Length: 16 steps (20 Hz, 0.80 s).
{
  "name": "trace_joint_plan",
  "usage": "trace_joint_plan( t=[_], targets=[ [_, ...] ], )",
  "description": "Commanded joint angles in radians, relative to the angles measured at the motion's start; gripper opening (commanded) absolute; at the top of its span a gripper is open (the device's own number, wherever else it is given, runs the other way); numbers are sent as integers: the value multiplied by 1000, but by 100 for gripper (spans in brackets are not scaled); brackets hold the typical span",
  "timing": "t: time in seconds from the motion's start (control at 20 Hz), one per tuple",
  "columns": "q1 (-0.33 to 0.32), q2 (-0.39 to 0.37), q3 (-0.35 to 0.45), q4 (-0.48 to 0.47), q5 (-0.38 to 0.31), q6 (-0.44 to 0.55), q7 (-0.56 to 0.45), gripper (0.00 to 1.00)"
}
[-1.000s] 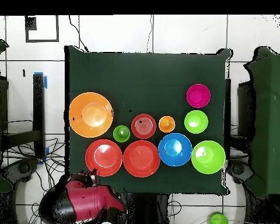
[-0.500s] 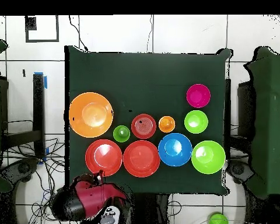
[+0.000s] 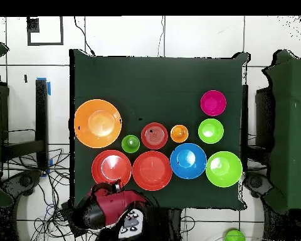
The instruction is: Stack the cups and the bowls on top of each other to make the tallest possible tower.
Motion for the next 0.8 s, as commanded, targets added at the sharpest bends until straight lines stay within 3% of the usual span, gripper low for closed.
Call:
trace_joint_plan(
  t=[0.05,0.15,0.3,0.8],
  targets=[
    [8,202,60,-195,-67,-66,47,100],
    [7,186,64,-206,-62,-5,42,100],
    [-3,209,81,-232,-83,-26,39,100],
    [-8,196,109,-315,-73,87,19,100]
  ],
)
